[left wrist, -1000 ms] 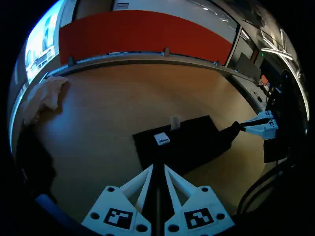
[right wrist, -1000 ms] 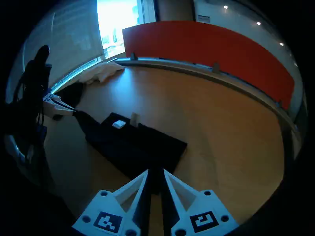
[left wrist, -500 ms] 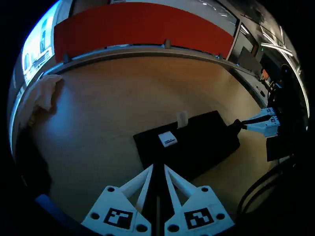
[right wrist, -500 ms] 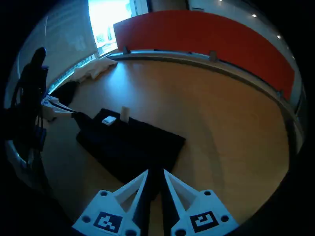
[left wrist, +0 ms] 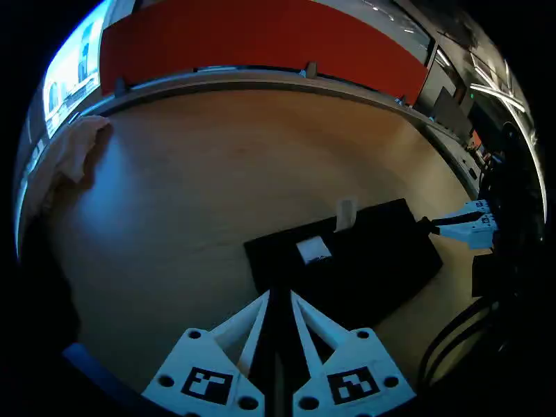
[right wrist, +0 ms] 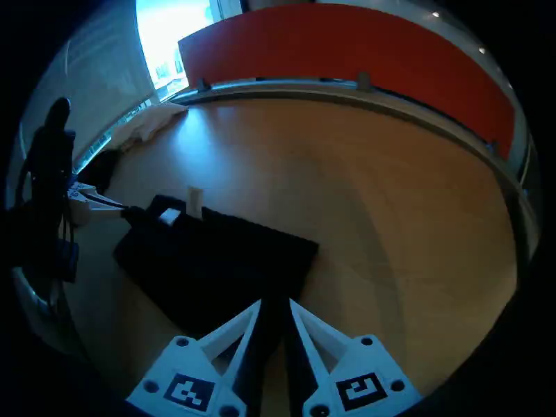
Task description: Fold towel
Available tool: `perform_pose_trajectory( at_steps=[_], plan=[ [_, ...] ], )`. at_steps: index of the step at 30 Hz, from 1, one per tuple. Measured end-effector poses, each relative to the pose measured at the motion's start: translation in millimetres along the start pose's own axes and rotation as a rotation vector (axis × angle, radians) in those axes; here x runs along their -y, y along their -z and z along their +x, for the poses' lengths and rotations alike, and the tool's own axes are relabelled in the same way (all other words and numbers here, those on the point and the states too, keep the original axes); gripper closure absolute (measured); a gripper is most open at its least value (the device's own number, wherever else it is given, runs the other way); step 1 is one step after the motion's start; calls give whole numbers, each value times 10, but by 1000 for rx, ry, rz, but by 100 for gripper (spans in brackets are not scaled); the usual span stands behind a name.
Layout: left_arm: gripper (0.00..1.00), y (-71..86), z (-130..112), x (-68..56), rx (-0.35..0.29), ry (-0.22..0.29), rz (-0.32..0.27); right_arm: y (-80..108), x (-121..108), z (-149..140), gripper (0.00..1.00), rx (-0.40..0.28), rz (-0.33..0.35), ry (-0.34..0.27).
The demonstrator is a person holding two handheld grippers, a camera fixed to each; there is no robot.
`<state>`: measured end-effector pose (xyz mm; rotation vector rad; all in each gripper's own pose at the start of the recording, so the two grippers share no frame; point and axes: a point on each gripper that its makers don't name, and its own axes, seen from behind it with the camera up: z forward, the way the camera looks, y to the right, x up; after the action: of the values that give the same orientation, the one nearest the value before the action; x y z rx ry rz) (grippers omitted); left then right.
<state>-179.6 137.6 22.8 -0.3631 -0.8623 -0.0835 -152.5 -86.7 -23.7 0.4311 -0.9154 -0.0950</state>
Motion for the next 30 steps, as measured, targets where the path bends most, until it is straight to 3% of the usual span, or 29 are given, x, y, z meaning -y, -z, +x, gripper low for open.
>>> perform_pose_trajectory(
  at_steps=[11,15,23,29,30],
  plan=[
    [88,-120,18,76,5,8,10,-98,-59,73,83,-9,-30,-17],
    [80,-146,42,101,1,-2,16,-121,-95,111,81,-15,-47,-21],
    [53,-160,97,139,-2,-7,14,-179,-142,196,78,-28,-77,-23],
    [21,-115,130,183,-12,-9,20,-200,-171,251,76,-35,-91,-19],
    [20,-102,134,197,-15,-11,23,-203,-176,259,76,-37,-93,-20]
  ],
)
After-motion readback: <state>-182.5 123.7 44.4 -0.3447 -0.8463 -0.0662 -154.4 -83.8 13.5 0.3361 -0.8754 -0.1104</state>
